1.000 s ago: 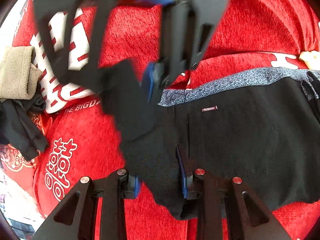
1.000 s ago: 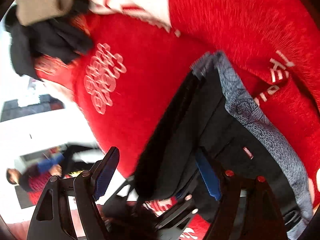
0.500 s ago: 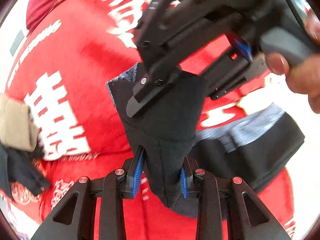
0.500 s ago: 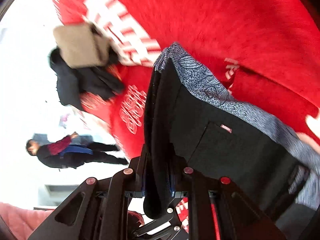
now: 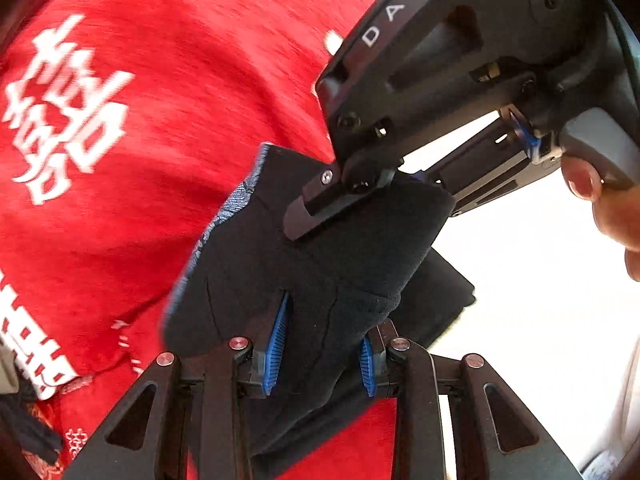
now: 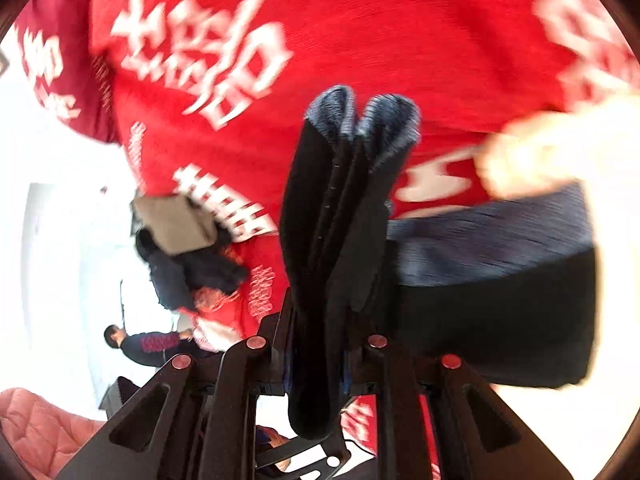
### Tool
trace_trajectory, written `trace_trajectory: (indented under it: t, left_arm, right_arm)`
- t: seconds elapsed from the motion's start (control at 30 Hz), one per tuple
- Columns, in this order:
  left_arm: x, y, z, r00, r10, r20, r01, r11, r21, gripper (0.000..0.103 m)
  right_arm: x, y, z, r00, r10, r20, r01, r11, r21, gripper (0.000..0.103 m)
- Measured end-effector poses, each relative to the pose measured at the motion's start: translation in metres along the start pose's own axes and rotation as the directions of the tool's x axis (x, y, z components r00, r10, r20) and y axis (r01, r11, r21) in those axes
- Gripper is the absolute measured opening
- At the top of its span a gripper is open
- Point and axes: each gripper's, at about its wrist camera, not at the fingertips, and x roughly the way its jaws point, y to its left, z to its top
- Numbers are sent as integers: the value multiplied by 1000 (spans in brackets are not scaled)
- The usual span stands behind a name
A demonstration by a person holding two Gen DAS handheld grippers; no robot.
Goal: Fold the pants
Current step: 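Fold the held edge over with both tools and open them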
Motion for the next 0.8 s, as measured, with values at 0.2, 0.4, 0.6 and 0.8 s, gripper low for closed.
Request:
trace_trajectory:
  t: [0.2,0.4,0.6,0.8]
  left_arm:
    - [41,-28,-11,993,-14,-118,21,998,58,40]
    - [14,4,-22,987,-78,-140,78,997,-2,71]
    - [4,88,-32,979,-41,-200,-3,976,-216,71]
    - [34,160,-61,945,24,-325,-160,902,-400,71]
  right_arm:
    - [0,-97,-10,996,-93,-5,93,988,120,18]
    - [14,-117,-25,989,-149,-19,150,979,136,19]
    - [0,-85,-32,930,-367,-25,367,930,4,24]
    - [-17,-56,-41,812,-581,55,583,810,-63,27]
